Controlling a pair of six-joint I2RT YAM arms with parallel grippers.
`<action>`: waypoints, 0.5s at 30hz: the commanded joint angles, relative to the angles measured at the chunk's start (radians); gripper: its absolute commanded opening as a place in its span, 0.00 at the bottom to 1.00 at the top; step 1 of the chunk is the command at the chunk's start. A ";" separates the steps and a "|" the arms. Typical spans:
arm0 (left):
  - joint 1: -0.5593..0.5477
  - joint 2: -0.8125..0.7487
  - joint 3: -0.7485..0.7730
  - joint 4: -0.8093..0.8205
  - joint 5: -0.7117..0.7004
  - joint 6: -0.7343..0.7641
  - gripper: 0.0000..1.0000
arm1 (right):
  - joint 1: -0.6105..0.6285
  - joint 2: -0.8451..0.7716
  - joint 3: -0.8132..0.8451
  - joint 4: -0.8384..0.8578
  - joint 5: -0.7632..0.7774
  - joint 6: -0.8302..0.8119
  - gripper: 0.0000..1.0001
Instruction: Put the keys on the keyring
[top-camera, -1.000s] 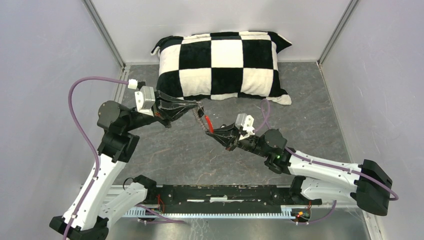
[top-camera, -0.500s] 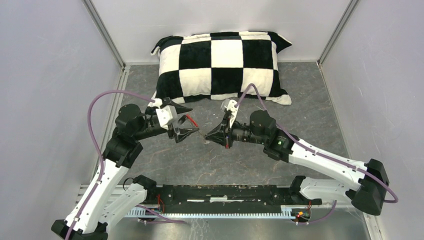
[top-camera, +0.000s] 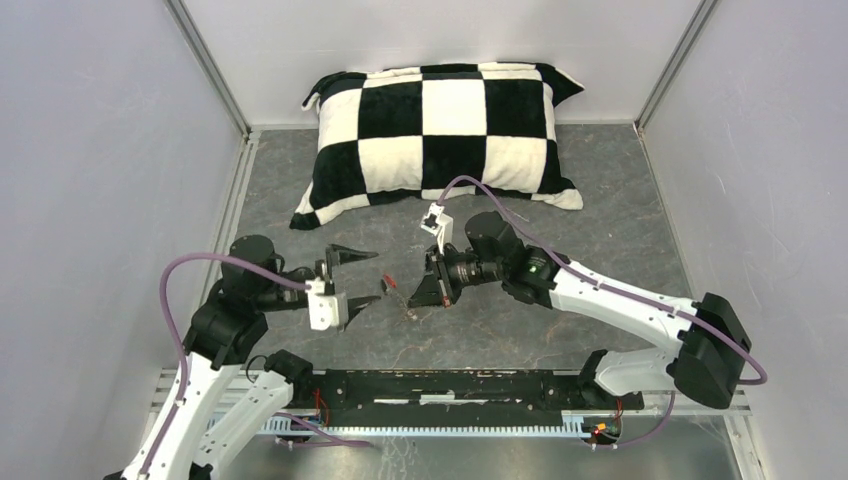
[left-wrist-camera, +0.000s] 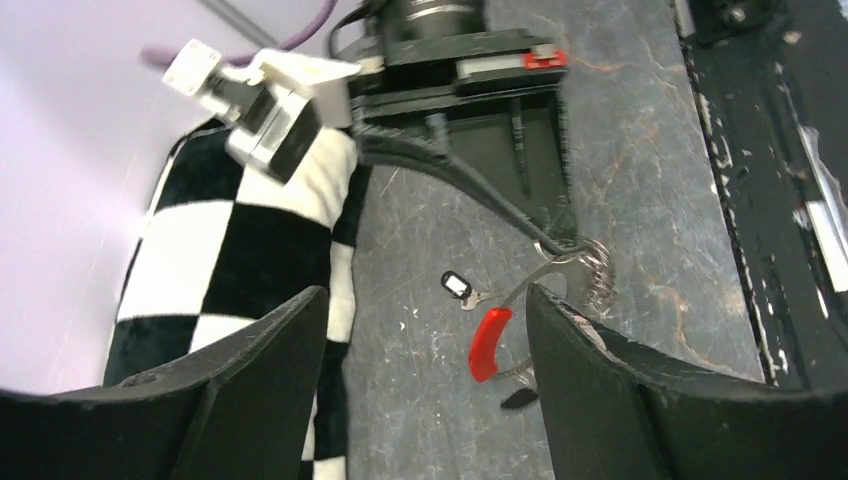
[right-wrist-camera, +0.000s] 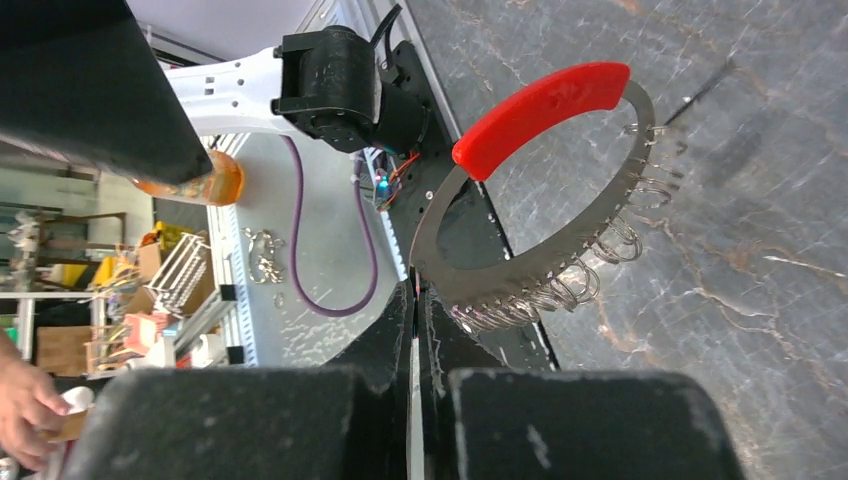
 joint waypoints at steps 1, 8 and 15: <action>-0.002 -0.044 -0.066 -0.181 0.135 0.391 0.76 | -0.007 0.045 0.093 -0.010 -0.083 0.093 0.01; -0.002 -0.175 -0.236 -0.223 0.171 0.958 0.65 | -0.012 0.102 0.115 0.036 -0.164 0.192 0.01; -0.002 -0.221 -0.303 -0.177 0.218 1.187 0.53 | -0.013 0.138 0.122 0.112 -0.202 0.253 0.01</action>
